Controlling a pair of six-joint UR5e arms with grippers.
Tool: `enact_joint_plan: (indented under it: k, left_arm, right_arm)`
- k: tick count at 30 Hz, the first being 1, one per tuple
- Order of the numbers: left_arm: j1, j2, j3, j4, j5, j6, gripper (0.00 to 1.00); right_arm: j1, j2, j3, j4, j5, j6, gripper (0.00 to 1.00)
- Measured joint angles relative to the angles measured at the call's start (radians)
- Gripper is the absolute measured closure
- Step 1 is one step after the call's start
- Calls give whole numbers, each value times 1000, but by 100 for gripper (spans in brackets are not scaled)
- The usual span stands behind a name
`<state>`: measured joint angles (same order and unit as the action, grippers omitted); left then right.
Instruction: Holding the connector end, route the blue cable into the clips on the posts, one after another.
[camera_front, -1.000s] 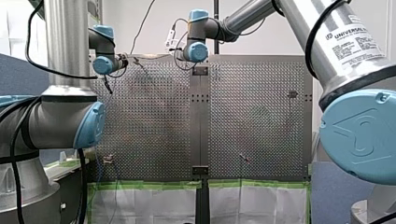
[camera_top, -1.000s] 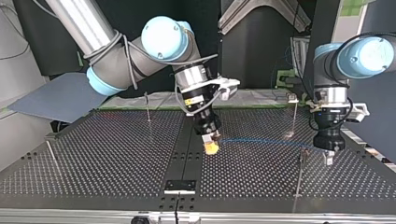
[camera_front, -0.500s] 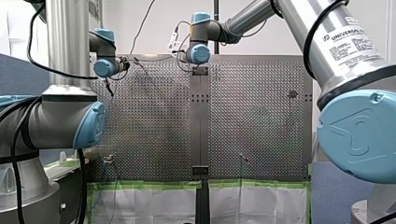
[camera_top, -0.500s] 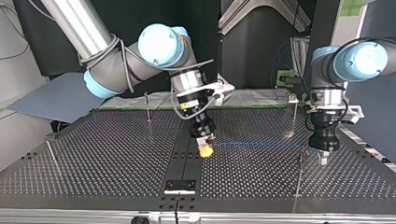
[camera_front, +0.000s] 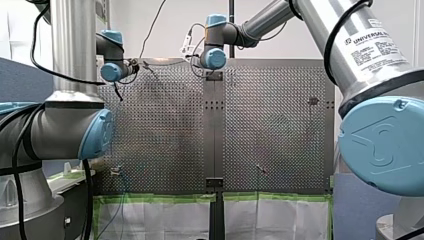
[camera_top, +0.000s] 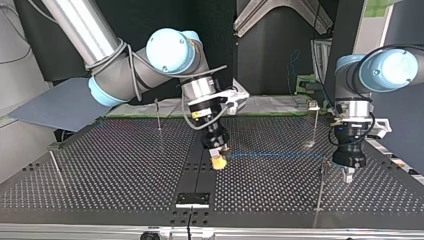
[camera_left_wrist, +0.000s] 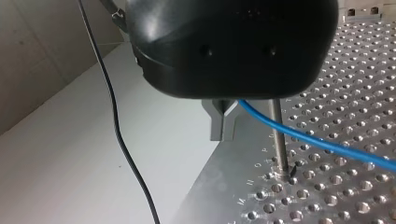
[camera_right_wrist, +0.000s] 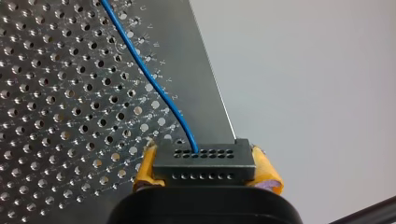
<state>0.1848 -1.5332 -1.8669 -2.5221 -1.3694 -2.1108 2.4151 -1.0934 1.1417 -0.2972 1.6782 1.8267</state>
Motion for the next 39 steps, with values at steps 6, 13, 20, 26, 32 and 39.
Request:
enact_joint_plan:
  k: [6, 13, 20, 26, 32, 39]
  left_arm:
    - [5, -9, 0, 7, 6, -9, 100]
    - [5, -27, 0, 18, 20, -13, 100]
    - [4, -29, 0, 53, 46, -40, 100]
    - [9, -36, 4, 85, 65, -72, 100]
    - [13, -68, 26, 103, 70, -106, 100]
    - [29, -77, 29, 106, 60, -113, 100]
  right_arm:
    - [-7, 0, -1, -2, 0, 1, 100]
    - [-16, 1, -4, -3, 0, 2, 100]
    - [-25, 2, -11, -3, 1, 2, 100]
    - [-30, 5, -12, -4, 12, 2, 100]
    - [-34, 18, -27, -4, 32, 2, 100]
    - [-38, 38, -54, -2, 48, 2, 100]
